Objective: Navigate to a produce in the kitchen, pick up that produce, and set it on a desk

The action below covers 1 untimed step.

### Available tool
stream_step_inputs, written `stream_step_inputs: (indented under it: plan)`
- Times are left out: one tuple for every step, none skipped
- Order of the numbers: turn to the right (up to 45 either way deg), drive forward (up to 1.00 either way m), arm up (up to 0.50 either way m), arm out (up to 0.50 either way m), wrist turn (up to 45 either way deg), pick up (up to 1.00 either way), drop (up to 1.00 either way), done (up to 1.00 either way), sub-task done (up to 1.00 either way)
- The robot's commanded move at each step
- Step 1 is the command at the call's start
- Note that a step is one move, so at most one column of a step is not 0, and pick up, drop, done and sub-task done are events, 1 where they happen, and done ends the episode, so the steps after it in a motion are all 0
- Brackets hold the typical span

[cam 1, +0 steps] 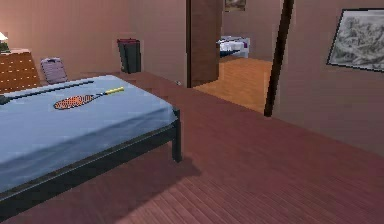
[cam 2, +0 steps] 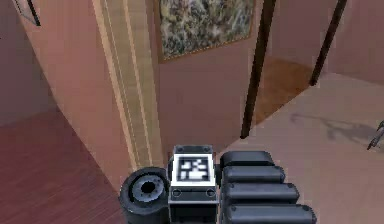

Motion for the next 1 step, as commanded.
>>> stream_step_inputs:
  plan:
    - [27.0,0.0,0.0,0.0,0.0,0.0,0.0,0.0,0.0]
